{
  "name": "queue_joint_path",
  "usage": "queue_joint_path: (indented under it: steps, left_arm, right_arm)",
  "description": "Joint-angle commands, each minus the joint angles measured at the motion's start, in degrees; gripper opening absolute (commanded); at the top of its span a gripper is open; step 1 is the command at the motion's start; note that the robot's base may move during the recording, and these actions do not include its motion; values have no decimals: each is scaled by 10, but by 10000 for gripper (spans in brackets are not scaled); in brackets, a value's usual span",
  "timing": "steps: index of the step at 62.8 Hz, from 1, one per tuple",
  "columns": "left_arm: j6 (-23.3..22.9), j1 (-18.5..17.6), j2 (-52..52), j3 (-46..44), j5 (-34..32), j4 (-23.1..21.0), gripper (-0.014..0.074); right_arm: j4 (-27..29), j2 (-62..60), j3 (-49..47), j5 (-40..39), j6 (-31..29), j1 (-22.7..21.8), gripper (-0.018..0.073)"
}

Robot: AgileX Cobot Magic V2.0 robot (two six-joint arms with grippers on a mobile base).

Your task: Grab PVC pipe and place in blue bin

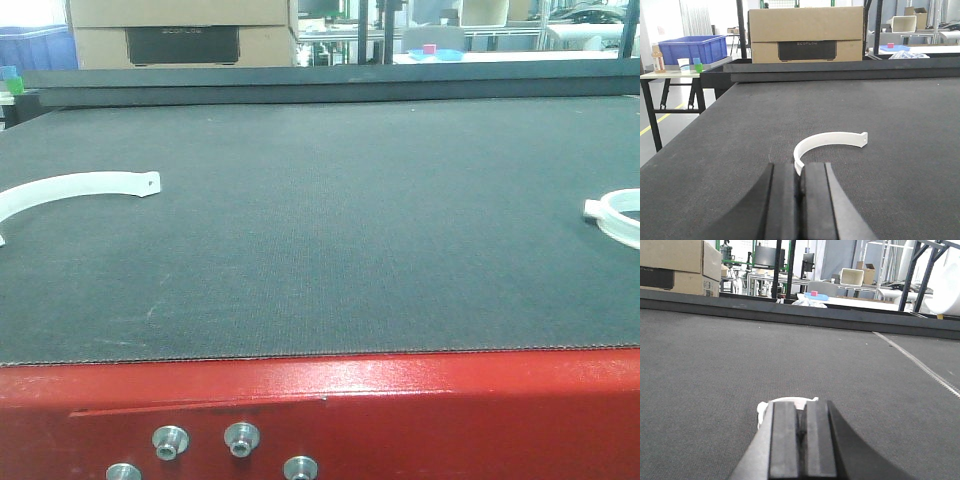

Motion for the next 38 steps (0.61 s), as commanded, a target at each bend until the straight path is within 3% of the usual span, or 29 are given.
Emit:
queue_joint_path:
  steps: [1, 38]
  left_arm:
    - [0, 1, -1, -2, -13, -4, -111]
    - [0, 1, -1, -2, -8, -8, -111]
  right_arm:
    - [0, -2, 0, -15, 0, 0, -162]
    - [8, -2, 0, -14, 0, 2, -162]
